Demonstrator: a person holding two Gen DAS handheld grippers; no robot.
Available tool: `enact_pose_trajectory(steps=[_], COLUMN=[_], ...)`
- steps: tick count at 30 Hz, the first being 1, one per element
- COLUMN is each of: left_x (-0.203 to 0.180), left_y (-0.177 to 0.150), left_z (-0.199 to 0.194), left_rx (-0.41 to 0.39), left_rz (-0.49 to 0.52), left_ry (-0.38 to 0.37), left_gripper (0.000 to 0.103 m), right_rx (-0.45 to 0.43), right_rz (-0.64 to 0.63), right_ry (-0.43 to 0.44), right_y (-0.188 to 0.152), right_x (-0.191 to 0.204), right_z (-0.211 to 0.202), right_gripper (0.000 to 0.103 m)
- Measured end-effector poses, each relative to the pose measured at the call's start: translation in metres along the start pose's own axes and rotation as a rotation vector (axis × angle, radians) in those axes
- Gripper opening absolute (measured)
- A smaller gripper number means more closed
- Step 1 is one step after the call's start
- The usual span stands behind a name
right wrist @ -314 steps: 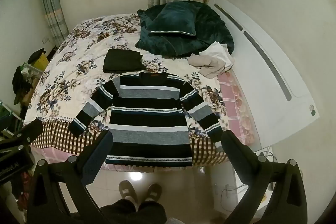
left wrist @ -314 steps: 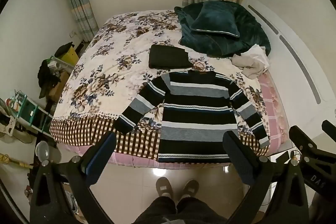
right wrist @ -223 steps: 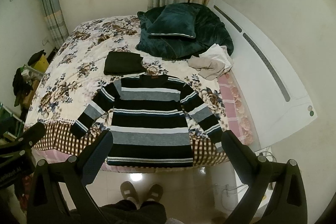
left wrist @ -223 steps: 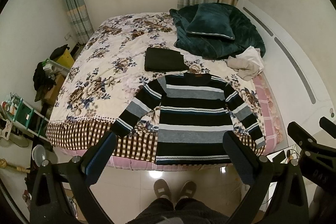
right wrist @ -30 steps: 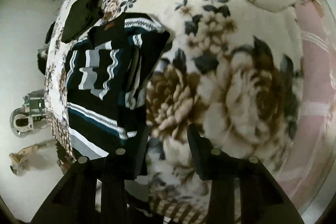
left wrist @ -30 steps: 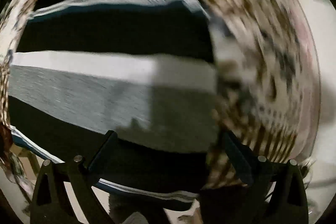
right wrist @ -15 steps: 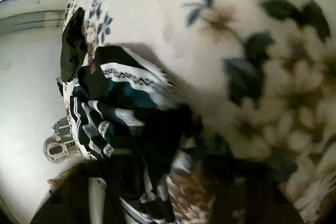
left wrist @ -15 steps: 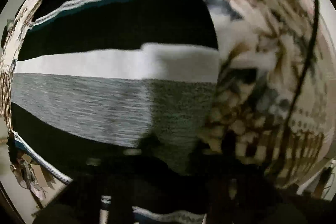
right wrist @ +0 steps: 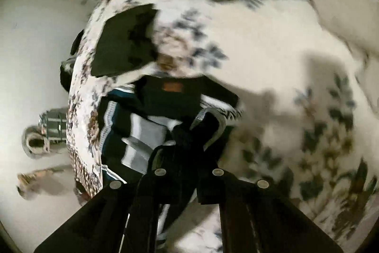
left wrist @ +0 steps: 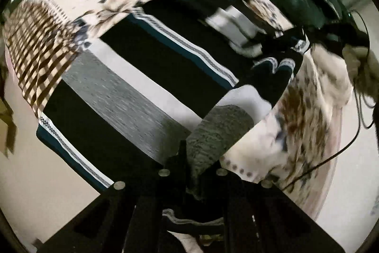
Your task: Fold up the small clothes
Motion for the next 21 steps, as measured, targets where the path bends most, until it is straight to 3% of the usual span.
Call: enact_pose_trajectory(steps=[6, 13, 21], left_x=[0.080, 0.158, 0.208], left_y=[0.048, 0.074, 0.090], left_z=[0.027, 0.059, 0.077], left_rx=[0.012, 0.082, 0.142], left_rz=[-0.126, -0.196, -0.225], left_ry=[-0.052, -0.095, -0.138], left_gripper=[0.006, 0.006, 0.006], right_rx=[0.026, 0.088, 0.159], right_rz=[-0.125, -0.197, -0.262], right_ry=[-0.052, -0.145, -0.245], right_y=[0.040, 0.068, 0.074], right_x=[0.100, 0.199, 0.260], right_z=[0.066, 0.194, 0.307], right_gripper=[0.008, 0.008, 0.008])
Point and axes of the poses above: each gripper's, at about its wrist camera, not at the fingertips, and z roughly the way its jaws point, x to its left, y to its top, the point moved 2 cm from there along z, roughly the way its jaws point, and after that the axes turned 9 degrees about y, right-handed, at the moved point
